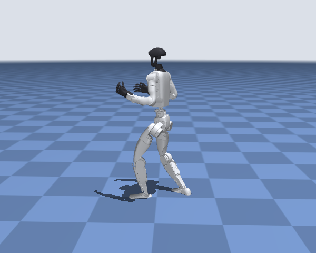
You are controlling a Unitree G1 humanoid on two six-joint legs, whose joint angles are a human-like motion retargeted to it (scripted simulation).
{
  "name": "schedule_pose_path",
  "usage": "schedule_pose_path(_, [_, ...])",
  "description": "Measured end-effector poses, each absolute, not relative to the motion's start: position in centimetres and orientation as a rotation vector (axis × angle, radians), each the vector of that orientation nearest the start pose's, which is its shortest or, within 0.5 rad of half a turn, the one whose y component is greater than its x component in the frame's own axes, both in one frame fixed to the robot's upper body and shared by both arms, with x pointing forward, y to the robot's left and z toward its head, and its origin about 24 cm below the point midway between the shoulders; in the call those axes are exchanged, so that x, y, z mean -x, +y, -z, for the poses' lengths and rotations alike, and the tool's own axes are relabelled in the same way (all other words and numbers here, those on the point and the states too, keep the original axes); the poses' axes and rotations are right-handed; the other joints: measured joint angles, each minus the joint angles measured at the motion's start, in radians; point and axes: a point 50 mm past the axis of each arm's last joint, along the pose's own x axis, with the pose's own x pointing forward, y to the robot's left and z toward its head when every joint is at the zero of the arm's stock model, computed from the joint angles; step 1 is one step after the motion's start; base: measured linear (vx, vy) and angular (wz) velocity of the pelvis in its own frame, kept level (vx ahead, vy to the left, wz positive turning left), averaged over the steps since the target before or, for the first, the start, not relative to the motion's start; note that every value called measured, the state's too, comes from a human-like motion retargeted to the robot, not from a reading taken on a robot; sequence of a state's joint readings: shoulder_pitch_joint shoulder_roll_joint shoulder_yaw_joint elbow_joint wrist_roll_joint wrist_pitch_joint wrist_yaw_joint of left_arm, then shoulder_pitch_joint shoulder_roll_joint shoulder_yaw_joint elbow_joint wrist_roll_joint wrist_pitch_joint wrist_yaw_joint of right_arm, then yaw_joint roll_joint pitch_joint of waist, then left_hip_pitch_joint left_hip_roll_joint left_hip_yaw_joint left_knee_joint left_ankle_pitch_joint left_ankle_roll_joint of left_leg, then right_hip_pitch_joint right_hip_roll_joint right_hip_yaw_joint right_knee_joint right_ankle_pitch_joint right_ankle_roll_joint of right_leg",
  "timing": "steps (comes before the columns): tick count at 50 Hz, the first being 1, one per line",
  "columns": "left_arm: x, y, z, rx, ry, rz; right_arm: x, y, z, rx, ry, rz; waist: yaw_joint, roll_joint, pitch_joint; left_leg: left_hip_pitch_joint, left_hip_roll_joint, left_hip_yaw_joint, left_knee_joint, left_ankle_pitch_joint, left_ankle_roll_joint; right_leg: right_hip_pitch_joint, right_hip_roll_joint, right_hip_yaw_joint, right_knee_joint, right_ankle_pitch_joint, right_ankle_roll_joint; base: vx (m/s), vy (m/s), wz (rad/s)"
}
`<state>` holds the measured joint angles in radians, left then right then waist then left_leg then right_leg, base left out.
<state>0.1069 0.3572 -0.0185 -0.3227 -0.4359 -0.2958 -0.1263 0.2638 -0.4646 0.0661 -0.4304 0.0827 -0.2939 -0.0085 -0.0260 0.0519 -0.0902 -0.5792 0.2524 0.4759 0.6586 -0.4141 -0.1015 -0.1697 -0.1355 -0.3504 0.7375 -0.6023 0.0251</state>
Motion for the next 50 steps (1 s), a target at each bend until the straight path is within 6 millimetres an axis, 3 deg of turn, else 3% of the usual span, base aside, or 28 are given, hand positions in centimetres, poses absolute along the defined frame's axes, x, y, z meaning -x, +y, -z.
schedule_pose_path(3, [-21.8,19.3,-11.8,0.096,-0.449,0.176,-19.2,-18.8,-11.0,0.353,-0.389,-0.163,0.021,-0.011,-0.017,-0.014,0.001,-0.011,0.110,-0.025,0.050,0.008,-0.074,-0.052,0.092,-0.028,-0.013,0.45,0.26,-0.52])
schedule_pose_path(6, [-21.6,19.1,-10.4,0.130,-0.384,0.168,-19.2,-19.2,-10.2,0.393,-0.352,-0.130,0.026,-0.024,-0.024,-0.010,-0.030,-0.033,0.200,-0.088,0.122,0.003,-0.153,-0.051,0.226,0.030,-0.009,0.42,0.28,-0.13])
schedule_pose_path(11, [-21.1,18.4,-9.0,0.156,-0.310,0.226,-19.8,-19.1,-9.9,0.447,-0.342,-0.140,-0.020,-0.121,0.018,0.119,-0.227,-0.001,0.145,-0.141,0.243,-0.090,-0.442,0.023,0.608,0.232,-0.038,0.36,0.30,0.39])
schedule_pose_path(13, [-21.0,18.4,-8.9,0.159,-0.299,0.249,-20.1,-18.8,-10.2,0.451,-0.357,-0.167,-0.057,-0.170,0.037,0.186,-0.336,0.000,0.051,-0.122,0.270,-0.167,-0.524,0.092,0.713,0.237,-0.051,0.35,0.23,0.61])
schedule_pose_path(15, [-20.8,18.2,-8.6,0.168,-0.286,0.265,-20.2,-18.5,-10.3,0.446,-0.366,-0.188,-0.087,-0.199,0.051,0.223,-0.394,-0.013,0.018,-0.115,0.273,-0.223,-0.553,0.112,0.764,0.188,-0.072,0.38,0.12,0.57])
schedule_pose_path(21, [-20.6,18.4,-8.6,0.230,-0.286,0.261,-20.4,-18.0,-10.9,0.412,-0.401,-0.232,-0.132,-0.189,0.060,0.349,-0.444,-0.082,-0.188,-0.068,0.231,-0.401,-0.420,0.073,0.591,0.088,-0.052,0.45,0.02,0.21])
schedule_pose_path(27, [-19.9,18.0,-8.0,0.286,-0.271,0.270,-20.4,-17.8,-11.0,0.371,-0.410,-0.225,-0.100,-0.157,0.055,0.429,-0.414,-0.108,-0.276,-0.081,0.203,-0.492,-0.237,-0.007,0.217,0.175,0.046,0.47,-0.04,-0.13])
schedule_pose_path(31, [-19.4,17.8,-7.3,0.315,-0.243,0.292,-20.3,-17.7,-11.1,0.359,-0.418,-0.222,-0.068,-0.165,0.044,0.446,-0.415,-0.114,-0.226,-0.136,0.212,-0.520,-0.212,-0.052,0.108,0.211,0.087,0.43,-0.05,-0.12])
schedule_pose_path(35, [-18.8,17.7,-6.6,0.364,-0.207,0.312,-20.3,-17.8,-11.0,0.347,-0.418,-0.215,-0.032,-0.157,0.034,0.452,-0.388,-0.129,-0.102,-0.200,0.220,-0.502,-0.203,-0.060,0.131,0.234,0.065,0.41,-0.04,-0.02])
schedule_pose_path(38, [-18.4,17.7,-6.1,0.416,-0.188,0.323,-20.3,-18.0,-10.9,0.323,-0.410,-0.201,-0.007,-0.130,0.043,0.425,-0.330,-0.153,0.102,-0.212,0.199,-0.456,-0.176,-0.050,0.179,0.191,0.019,0.37,-0.04,-0.04])
schedule_pose_path(41, [-18.2,17.8,-6.2,0.465,-0.189,0.335,-20.6,-18.1,-10.8,0.273,-0.405,-0.187,0.034,-0.055,0.074,0.339,-0.213,-0.225,0.431,-0.154,0.128,-0.373,-0.075,-0.069,0.193,0.151,-0.040,0.30,-0.05,-0.36])
schedule_pose_path(43, [-18.3,17.8,-6.7,0.498,-0.212,0.352,-21.0,-18.4,-11.0,0.247,-0.404,-0.182,0.073,0.028,0.096,0.265,-0.096,-0.282,0.635,-0.120,0.090,-0.307,0.040,-0.096,0.146,0.151,-0.082,0.26,-0.02,-0.53])
schedule_pose_path(45, [-18.4,17.7,-7.3,0.525,-0.241,0.370,-21.2,-18.7,-10.8,0.226,-0.389,-0.175,0.105,0.066,0.108,0.208,-0.036,-0.310,0.751,-0.118,0.088,-0.276,0.088,-0.089,0.148,0.139,-0.099,0.27,0.03,-0.40])
schedule_pose_path(50, [-18.8,17.9,-9.5,0.583,-0.338,0.393,-21.6,-19.5,-10.2,0.144,-0.346,-0.145,0.151,0.072,0.128,0.123,-0.072,-0.373,0.662,-0.214,0.119,-0.209,0.121,-0.014,0.113,0.145,-0.074,0.27,0.07,-0.53])
